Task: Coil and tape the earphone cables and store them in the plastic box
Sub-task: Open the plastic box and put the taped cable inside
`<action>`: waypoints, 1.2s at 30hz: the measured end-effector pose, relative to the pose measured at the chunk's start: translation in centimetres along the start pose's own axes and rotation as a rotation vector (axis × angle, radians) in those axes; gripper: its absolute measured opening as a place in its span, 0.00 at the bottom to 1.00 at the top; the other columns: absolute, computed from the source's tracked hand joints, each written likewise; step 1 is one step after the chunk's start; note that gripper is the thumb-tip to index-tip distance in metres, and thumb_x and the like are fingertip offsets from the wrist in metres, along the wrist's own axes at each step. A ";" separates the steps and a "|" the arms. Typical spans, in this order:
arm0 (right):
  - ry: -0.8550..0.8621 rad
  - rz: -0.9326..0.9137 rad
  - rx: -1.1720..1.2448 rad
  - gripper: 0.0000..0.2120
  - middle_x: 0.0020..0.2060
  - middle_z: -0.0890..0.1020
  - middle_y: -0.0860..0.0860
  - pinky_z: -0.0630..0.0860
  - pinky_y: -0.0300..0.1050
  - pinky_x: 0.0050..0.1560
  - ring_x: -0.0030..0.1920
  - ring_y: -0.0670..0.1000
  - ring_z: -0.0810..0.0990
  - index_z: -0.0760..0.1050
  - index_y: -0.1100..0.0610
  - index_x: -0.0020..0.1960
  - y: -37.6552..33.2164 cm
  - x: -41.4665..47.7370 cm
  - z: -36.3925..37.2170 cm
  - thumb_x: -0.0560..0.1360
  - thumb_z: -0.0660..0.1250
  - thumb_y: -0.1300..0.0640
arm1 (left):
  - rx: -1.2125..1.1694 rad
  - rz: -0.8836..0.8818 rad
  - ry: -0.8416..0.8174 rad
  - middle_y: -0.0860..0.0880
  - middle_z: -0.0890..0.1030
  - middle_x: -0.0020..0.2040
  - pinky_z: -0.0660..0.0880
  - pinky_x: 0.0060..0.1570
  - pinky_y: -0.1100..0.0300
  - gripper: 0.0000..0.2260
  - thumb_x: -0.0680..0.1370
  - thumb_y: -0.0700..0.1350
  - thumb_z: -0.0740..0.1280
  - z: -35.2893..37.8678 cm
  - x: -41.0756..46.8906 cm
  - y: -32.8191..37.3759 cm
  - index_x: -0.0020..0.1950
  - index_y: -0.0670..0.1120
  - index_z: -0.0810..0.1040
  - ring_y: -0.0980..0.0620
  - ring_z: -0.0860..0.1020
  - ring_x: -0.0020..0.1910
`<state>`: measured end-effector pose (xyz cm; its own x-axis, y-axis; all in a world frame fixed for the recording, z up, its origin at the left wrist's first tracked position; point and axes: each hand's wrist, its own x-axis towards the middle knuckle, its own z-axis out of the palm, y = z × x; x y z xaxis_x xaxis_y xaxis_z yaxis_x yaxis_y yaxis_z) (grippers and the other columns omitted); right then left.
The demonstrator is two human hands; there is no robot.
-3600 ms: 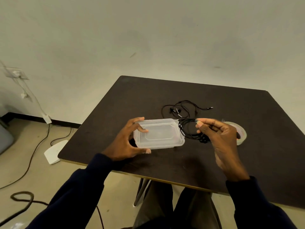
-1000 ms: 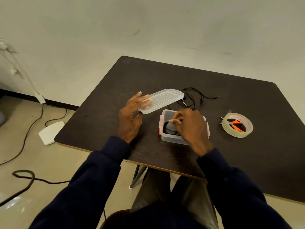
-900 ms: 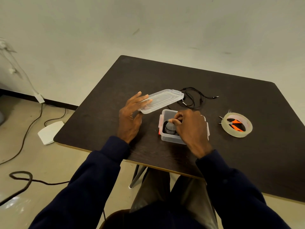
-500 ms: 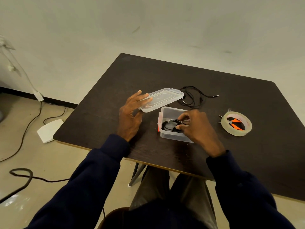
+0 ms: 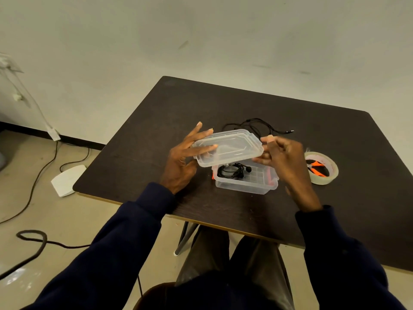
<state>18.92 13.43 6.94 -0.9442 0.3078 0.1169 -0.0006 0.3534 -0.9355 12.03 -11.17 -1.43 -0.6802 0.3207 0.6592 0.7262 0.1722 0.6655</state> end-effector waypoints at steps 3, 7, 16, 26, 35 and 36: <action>-0.079 0.091 0.222 0.13 0.45 0.88 0.56 0.85 0.43 0.40 0.41 0.55 0.88 0.81 0.64 0.59 -0.7 -0.2 -0.1 0.83 0.65 0.56 | 0.057 0.002 -0.017 0.39 0.70 0.77 0.63 0.78 0.45 0.18 0.76 0.33 0.74 0.2 0.0 0.1 0.66 0.40 0.81 0.40 0.59 0.82; -0.043 0.103 0.301 0.12 0.44 0.88 0.55 0.85 0.41 0.40 0.39 0.55 0.88 0.81 0.64 0.60 -0.5 0.3 0.3 0.78 0.72 0.61 | 0.152 -0.256 0.046 0.45 0.64 0.81 0.62 0.78 0.55 0.27 0.80 0.36 0.71 0.2 0.5 0.4 0.78 0.44 0.69 0.48 0.60 0.81; -0.086 0.100 0.268 0.16 0.47 0.88 0.55 0.86 0.46 0.47 0.43 0.54 0.89 0.80 0.63 0.63 0.9 1.3 1.2 0.78 0.73 0.56 | -0.677 -1.012 0.272 0.41 0.86 0.56 0.82 0.54 0.54 0.06 0.83 0.38 0.66 0.1 2.2 3.0 0.56 0.41 0.82 0.43 0.84 0.58; 0.030 -0.020 -0.603 0.24 0.62 0.84 0.55 0.81 0.51 0.55 0.54 0.53 0.84 0.77 0.54 0.71 3.3 -1.1 -1.7 0.76 0.76 0.52 | -0.420 -1.000 0.427 0.41 0.87 0.50 0.84 0.50 0.54 0.06 0.75 0.35 0.75 -4.1 1.7 -0.6 0.51 0.42 0.85 0.47 0.86 0.47; -0.010 -0.082 -0.460 0.20 0.51 0.87 0.51 0.75 0.31 0.35 0.38 0.38 0.80 0.82 0.51 0.64 1.7 -0.3 0.7 0.73 0.76 0.60 | 0.072 -0.833 0.372 0.46 0.85 0.48 0.80 0.42 0.66 0.09 0.77 0.34 0.72 -6.8 1.8 -4.0 0.56 0.43 0.84 0.54 0.84 0.43; -0.010 -0.096 -0.458 0.19 0.50 0.87 0.50 0.76 0.33 0.36 0.37 0.38 0.81 0.83 0.51 0.63 1.6 -0.2 1.0 0.73 0.76 0.60 | 0.128 -0.801 0.358 0.47 0.85 0.48 0.80 0.44 0.65 0.09 0.77 0.35 0.72 -6.8 1.8 -4.3 0.56 0.43 0.85 0.52 0.84 0.44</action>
<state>18.81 12.99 5.07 -0.9502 0.2468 0.1901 0.0554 0.7344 -0.6764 6.99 -17.64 -0.73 -0.9640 -0.2478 0.0968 0.0100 0.3298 0.9440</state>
